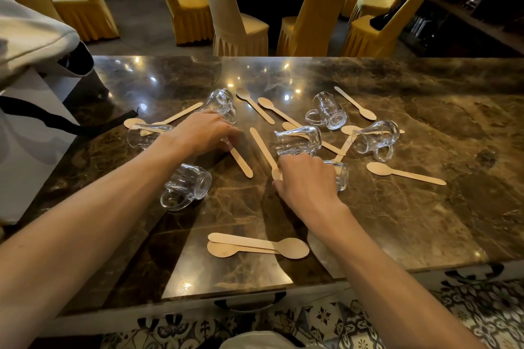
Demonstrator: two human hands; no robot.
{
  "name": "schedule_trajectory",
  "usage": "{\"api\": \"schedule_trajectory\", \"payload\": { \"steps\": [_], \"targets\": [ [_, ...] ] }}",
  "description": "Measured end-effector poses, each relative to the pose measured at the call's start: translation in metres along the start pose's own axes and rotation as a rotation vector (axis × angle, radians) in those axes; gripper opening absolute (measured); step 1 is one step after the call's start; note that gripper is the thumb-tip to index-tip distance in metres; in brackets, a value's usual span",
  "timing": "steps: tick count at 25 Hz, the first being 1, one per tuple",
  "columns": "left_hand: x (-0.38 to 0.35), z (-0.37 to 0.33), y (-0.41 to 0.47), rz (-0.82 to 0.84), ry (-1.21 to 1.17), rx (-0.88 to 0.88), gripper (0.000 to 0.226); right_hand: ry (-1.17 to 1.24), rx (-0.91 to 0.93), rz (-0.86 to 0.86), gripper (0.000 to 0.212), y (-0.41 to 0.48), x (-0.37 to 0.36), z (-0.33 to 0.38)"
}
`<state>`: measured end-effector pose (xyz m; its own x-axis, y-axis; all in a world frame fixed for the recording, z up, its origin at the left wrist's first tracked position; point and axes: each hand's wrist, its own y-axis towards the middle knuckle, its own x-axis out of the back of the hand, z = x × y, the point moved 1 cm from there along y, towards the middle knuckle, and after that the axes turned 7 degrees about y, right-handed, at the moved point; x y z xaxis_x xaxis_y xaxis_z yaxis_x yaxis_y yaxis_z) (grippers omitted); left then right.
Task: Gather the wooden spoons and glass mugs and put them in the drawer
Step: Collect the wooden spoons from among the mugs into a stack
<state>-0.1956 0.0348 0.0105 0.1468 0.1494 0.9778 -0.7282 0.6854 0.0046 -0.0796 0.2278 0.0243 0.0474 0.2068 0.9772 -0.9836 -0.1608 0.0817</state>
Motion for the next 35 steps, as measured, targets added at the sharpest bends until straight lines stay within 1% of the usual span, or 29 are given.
{"api": "schedule_trajectory", "payload": {
  "steps": [3,7,10,12,14,17,20,22,24,28,32,35],
  "targets": [
    [0.003,0.000,-0.002,-0.050,-0.018,-0.018,0.031,0.088,0.028,-0.052,0.026,-0.011,0.009,-0.010],
    [0.003,-0.002,-0.008,-0.153,-0.030,-0.007,0.024,0.264,0.082,-0.097,0.024,-0.033,0.016,-0.022],
    [0.011,-0.007,-0.013,-0.192,-0.106,0.017,0.027,0.343,0.098,-0.099,0.024,-0.051,0.015,-0.031],
    [0.023,-0.011,-0.016,-0.262,-0.171,0.046,0.023,0.359,0.127,-0.063,0.026,-0.061,0.014,-0.035],
    [0.039,-0.017,-0.020,-0.372,-0.232,0.073,0.017,0.356,0.169,-0.014,0.028,-0.069,0.012,-0.036],
    [0.059,-0.035,-0.037,-0.472,-0.296,0.053,0.017,0.355,0.213,0.066,0.032,-0.078,0.007,-0.036],
    [0.067,-0.057,-0.061,-0.483,-0.317,0.039,0.024,0.362,0.222,0.139,0.034,-0.085,0.001,-0.037],
    [0.063,-0.073,-0.077,-0.490,-0.324,0.060,0.022,0.379,0.213,0.158,0.034,-0.089,-0.002,-0.039],
    [0.057,-0.088,-0.091,-0.499,-0.307,0.065,0.021,0.383,0.205,0.167,0.034,-0.093,-0.005,-0.040],
    [0.039,-0.109,-0.111,-0.474,-0.288,0.062,0.026,0.386,0.192,0.175,0.033,-0.097,-0.009,-0.041],
    [0.021,-0.120,-0.123,-0.462,-0.297,0.084,0.023,0.388,0.190,0.178,0.033,-0.099,-0.013,-0.041],
    [0.011,-0.126,-0.129,-0.448,-0.283,0.122,0.024,0.400,0.178,0.176,0.028,-0.102,-0.018,-0.044]
  ]
}}
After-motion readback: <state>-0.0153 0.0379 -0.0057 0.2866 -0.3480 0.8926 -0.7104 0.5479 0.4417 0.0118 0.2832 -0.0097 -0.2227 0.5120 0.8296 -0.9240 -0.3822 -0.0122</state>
